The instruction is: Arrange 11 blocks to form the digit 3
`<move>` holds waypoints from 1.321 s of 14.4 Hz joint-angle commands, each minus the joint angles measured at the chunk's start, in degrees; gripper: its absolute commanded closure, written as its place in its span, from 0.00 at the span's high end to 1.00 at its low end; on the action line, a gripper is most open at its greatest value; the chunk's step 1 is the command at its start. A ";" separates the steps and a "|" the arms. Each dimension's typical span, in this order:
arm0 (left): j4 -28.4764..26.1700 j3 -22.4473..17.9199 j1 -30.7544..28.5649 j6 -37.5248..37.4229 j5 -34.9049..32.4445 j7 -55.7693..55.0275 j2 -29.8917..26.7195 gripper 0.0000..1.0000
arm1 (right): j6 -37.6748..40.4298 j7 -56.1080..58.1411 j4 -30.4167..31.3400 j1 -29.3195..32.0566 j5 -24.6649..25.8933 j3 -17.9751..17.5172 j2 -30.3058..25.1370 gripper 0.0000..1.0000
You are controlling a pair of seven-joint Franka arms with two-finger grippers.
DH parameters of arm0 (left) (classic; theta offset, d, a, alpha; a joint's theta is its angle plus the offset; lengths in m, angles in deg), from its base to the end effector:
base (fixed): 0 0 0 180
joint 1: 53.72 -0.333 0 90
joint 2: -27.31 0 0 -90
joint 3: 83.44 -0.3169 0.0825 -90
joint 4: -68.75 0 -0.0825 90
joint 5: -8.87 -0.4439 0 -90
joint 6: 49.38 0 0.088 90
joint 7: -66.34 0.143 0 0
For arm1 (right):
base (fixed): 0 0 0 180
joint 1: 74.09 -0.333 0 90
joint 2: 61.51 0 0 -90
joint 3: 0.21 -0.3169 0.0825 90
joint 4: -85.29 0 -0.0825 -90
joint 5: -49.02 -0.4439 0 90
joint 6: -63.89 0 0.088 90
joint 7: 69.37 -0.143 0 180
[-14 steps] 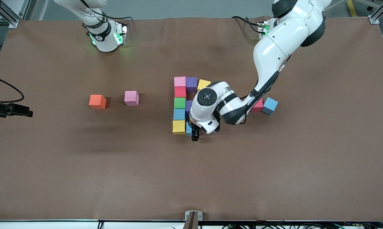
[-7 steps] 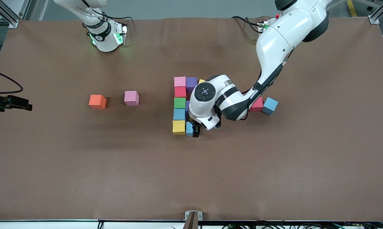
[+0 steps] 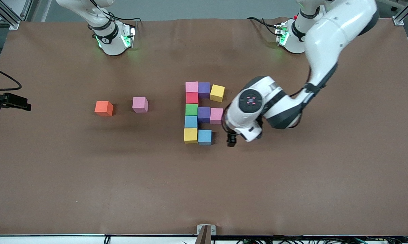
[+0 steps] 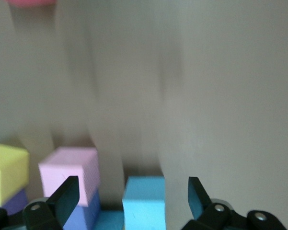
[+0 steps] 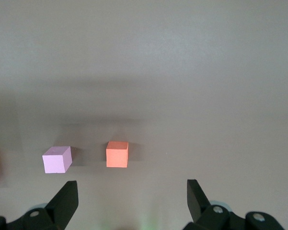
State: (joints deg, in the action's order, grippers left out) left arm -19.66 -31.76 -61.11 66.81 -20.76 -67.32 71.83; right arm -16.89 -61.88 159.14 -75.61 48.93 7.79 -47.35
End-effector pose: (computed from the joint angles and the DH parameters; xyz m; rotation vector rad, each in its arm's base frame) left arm 0.6163 -0.4210 0.2591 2.2993 2.0981 -0.1881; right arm 0.6640 -0.0644 0.5664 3.1178 0.0310 -0.1980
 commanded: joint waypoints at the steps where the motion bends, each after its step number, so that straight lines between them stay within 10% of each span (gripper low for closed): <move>1: -12.97 6.04 -12.95 0.71 1.24 5.41 -7.32 1.00 | -8.40 0.33 15.83 -0.24 -0.27 0.00 -11.22 1.00; 4: -23.34 11.06 -23.25 3.16 -0.16 7.27 -11.54 1.00 | -11.95 0.60 23.00 1.87 0.26 -2.81 -16.88 1.00; 10: -38.83 13.09 -32.06 15.19 -5.69 7.45 -16.30 1.00 | -2.74 0.60 15.63 2.31 0.97 -3.52 -17.24 1.00; 19: -44.38 12.92 -35.76 18.47 -7.90 2.99 -15.86 1.00 | 7.82 0.07 5.69 1.96 0.70 -3.78 -17.06 1.00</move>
State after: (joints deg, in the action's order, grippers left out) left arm -62.24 -19.41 -96.02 84.05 -28.04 -61.09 58.15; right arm -10.53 -61.77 166.13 -74.75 49.33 5.10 -64.33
